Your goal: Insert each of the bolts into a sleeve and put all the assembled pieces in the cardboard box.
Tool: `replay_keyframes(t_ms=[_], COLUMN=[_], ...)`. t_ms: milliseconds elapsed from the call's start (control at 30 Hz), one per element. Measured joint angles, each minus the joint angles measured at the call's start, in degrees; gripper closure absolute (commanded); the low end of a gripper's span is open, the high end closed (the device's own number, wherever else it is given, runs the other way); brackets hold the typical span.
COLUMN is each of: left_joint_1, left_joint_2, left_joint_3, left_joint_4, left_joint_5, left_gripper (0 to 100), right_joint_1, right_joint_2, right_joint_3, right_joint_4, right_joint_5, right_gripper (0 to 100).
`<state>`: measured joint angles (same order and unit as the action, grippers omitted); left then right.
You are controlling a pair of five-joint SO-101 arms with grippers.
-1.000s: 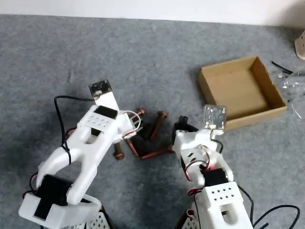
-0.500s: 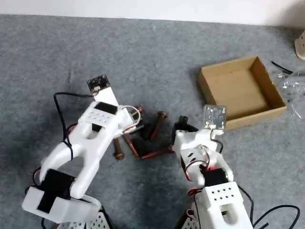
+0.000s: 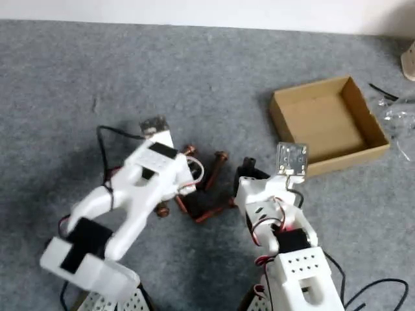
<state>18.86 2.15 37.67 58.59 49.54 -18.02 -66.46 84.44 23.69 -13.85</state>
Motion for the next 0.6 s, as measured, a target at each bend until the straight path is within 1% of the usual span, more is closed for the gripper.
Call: replay_keyframes(t_ms=[133,467,533,600], left_joint_1=[0.0,0.0,-0.44,-1.67], left_joint_2=[0.18,0.44,0.44,0.44], left_joint_3=[-0.18,-0.26,-0.26,-0.35], left_joint_4=[1.49,1.58,1.58,1.58], left_joint_5=[-0.26,-0.26,-0.26,-0.26], left_gripper=[85,85,89,98], right_joint_1=[0.0,0.0,0.0,0.0], right_joint_2=[0.0,0.0,0.0,0.0], right_joint_3=[0.0,0.0,0.0,0.0], right_joint_4=[0.0,0.0,0.0,0.0], right_joint_5=[0.0,0.0,0.0,0.0], right_gripper=[99.4,99.4,99.4,99.4])
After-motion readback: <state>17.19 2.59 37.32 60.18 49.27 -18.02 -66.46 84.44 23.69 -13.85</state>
